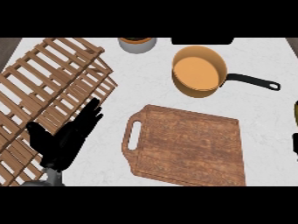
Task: Pick the pear from the cutting board and place it in the pot
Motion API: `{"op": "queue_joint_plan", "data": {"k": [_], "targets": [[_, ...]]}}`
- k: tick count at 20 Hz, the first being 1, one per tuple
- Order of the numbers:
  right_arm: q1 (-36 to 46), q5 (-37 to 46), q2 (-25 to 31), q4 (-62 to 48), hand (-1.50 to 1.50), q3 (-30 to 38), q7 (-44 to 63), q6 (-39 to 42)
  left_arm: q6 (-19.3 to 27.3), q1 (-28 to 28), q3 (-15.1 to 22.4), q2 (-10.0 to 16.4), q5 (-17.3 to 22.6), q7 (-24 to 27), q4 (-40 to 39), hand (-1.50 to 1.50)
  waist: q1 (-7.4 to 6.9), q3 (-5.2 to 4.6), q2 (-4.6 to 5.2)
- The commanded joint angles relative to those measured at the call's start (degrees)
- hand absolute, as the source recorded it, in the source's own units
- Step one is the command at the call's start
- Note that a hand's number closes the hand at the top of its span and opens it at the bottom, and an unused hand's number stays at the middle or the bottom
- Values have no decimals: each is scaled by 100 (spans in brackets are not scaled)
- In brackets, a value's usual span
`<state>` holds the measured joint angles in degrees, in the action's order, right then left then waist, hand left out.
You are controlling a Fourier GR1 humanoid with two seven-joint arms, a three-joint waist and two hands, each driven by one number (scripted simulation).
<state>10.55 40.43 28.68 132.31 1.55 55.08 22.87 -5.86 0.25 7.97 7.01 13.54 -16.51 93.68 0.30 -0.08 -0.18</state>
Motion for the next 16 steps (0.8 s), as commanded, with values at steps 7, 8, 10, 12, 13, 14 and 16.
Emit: {"op": "queue_joint_plan", "data": {"k": [7,8,10,12,13,14,16], "targets": [[2571,-1063,-156,-687,150,500,990,585,-83,123,-120,-35,31,-30,-79,0,-78,0,10],[3114,-1096,-148,-893,150,478,1250,587,39,139,18,-131,-29,-207,5,0,-107,-4,5],[3257,-998,-154,-1545,150,538,876,375,104,134,91,-153,-116,-284,234,0,-106,1,12],[3811,-876,-99,-2188,150,405,893,427,42,-134,164,-174,-126,-160,242,0,-159,-3,16],[3898,-817,-207,-2548,150,404,660,228,-264,120,-170,12,54,136,-333,0,-140,-4,37],[4187,-908,-195,-2771,150,470,724,323,-168,422,-144,-54,-26,24,-410,0,-113,-3,34],[4269,-659,-221,-3407,150,431,248,56,-313,20,-169,82,171,-115,129,0,-160,2,30]]}}
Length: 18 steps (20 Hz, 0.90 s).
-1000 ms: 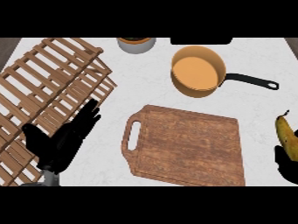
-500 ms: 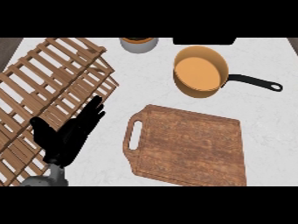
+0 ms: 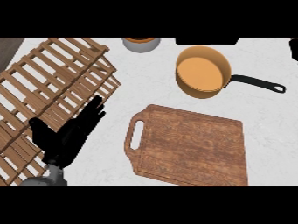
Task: Pick the pear from the cutting board and place it in the pot
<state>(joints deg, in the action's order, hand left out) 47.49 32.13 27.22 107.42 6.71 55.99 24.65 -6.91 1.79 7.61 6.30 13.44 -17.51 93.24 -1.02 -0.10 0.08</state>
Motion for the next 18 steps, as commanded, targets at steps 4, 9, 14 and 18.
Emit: {"op": "queue_joint_plan", "data": {"k": [4,9,14,18], "targets": [[896,300,-129,-2066,150,18,-762,-514,40,-4,58,-151,-191,214,-190,0,7,6,18],[1598,627,-470,-3346,150,-289,-1103,-860,3,502,-264,55,108,-398,77,0,-17,6,21],[1839,1018,-792,-4987,150,-276,-2172,-1967,-28,254,-58,-103,-59,-108,-61,0,-72,7,46],[1955,1177,-1060,-6063,150,-212,-2837,-2731,72,269,70,-243,-233,-25,-192,0,-103,9,69]]}}
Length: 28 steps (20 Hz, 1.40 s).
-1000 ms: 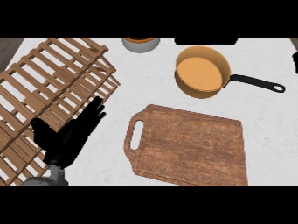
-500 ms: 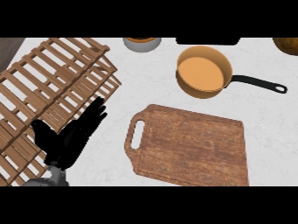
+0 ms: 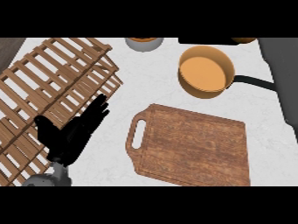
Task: Pick the pear from the cutting board and place it in the pot
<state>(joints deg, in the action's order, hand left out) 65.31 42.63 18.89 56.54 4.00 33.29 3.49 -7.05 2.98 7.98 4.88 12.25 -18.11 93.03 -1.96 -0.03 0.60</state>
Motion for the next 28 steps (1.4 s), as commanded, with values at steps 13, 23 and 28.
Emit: {"op": "queue_joint_plan", "data": {"k": [13,23,28], "targets": [[976,-502,-642,-3194,-150,1180,-1291,-1904,-207,-52,25,-4,51,65,16,0,-152,4,73],[802,-1571,-977,-3526,-150,2218,-2999,-2655,85,166,209,-228,-227,-92,-16,0,-176,11,103],[834,-1447,-686,-3752,-150,2296,-3365,-3356,-183,-302,196,-8,-121,46,353,0,-276,6,94]]}}
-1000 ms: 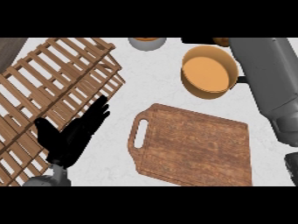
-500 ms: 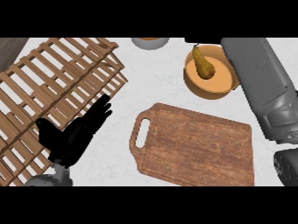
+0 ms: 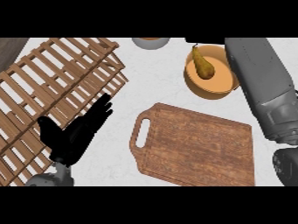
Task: Pick the pear from the cutting board and place it in the pot
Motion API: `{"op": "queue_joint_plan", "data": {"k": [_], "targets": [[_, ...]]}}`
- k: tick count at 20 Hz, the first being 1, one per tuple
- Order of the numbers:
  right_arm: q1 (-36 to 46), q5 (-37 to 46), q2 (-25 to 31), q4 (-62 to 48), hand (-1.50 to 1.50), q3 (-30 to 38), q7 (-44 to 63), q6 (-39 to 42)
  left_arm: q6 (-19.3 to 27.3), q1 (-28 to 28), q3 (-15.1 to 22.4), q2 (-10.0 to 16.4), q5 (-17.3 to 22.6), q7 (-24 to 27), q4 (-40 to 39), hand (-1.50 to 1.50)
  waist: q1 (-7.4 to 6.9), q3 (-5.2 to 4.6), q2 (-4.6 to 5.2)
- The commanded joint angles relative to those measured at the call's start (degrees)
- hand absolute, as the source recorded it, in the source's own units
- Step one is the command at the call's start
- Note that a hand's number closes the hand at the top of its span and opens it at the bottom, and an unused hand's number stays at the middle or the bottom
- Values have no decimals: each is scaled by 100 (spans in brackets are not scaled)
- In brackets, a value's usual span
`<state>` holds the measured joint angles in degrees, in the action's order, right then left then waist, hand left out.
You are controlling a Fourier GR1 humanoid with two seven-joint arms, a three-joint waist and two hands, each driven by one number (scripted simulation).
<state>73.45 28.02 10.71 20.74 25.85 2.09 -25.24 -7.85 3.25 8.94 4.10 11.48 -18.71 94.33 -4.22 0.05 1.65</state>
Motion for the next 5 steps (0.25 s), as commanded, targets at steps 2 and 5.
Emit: {"op": "queue_joint_plan", "data": {"k": [2,5], "targets": [[-27,11,293,-266,-150,159,-431,-581,193,-89,152,-153,-193,-8,68,0,0,0,6],[19,-123,457,-329,-150,250,-369,-462,-22,-169,-48,9,97,-104,172,0,140,-2,-67]]}}
